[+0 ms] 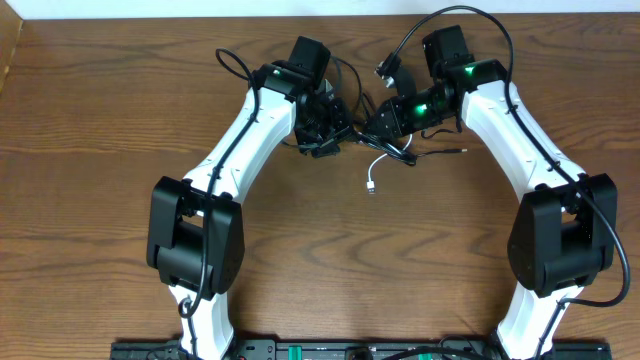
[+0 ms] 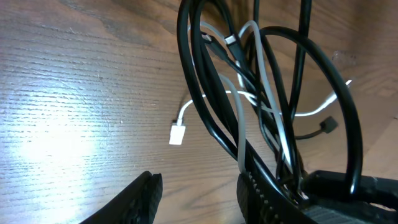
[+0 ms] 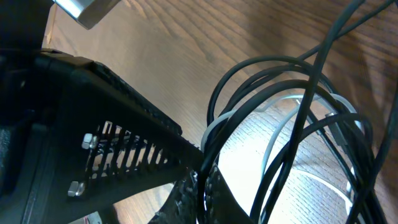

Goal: Untangle cables

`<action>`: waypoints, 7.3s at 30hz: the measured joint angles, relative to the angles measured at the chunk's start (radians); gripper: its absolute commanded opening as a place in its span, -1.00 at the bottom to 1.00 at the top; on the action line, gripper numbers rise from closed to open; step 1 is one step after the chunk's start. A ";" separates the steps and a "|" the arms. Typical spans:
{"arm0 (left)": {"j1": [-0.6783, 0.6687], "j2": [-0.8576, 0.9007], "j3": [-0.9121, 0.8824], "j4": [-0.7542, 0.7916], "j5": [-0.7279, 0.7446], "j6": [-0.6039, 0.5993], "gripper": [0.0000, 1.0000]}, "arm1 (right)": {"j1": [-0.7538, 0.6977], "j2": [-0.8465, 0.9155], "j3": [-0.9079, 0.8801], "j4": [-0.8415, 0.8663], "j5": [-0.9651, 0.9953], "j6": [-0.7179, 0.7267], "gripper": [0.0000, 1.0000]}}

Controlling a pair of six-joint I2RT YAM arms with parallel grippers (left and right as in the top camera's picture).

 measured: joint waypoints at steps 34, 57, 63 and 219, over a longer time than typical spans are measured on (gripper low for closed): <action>-0.001 0.000 0.000 0.171 -0.105 -0.100 -0.11 | 0.005 0.000 0.000 -0.027 0.010 0.022 -0.98; -0.004 0.001 -0.029 -0.021 -0.259 0.248 -0.11 | 0.005 0.000 0.000 -0.050 0.134 0.040 -0.40; -0.048 0.001 -0.030 0.024 -0.200 0.370 -0.10 | -0.023 0.000 0.000 -0.056 0.194 0.040 -0.15; 0.084 0.004 -0.068 0.231 0.009 0.167 0.53 | 0.080 0.024 -0.006 -0.063 0.013 -0.227 -0.98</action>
